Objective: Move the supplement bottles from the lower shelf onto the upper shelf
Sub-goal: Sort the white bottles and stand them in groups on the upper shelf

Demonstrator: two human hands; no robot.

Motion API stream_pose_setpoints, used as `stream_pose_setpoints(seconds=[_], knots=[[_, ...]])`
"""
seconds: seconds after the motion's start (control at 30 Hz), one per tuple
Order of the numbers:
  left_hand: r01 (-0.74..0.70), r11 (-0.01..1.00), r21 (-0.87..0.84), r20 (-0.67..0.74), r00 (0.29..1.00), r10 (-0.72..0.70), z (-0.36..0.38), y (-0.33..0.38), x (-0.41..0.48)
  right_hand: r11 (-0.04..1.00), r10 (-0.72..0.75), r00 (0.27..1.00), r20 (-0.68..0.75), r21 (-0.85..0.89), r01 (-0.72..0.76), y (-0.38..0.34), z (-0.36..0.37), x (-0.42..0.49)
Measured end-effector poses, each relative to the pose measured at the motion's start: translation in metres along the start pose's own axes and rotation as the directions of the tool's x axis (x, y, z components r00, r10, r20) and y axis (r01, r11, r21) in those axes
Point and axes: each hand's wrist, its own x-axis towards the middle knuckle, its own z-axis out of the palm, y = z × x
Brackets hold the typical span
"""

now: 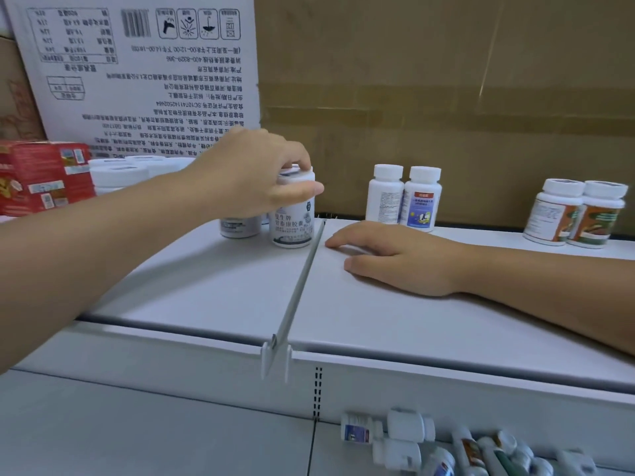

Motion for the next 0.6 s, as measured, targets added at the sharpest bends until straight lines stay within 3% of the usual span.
stream_pose_setpoints(seconds=[0.47,0.6], knots=[[-0.015,0.997,0.071,0.050,0.999,0.011,0.006,-0.010,-0.009,1.000,-0.003,1.000,-0.001,-0.006,0.003,0.001,0.000,-0.001],[-0.049,0.990,0.132,0.058,0.997,0.042,-0.001,-0.011,-0.013,0.996,0.024,0.999,0.034,-0.082,-0.021,-0.006,-0.006,-0.001]])
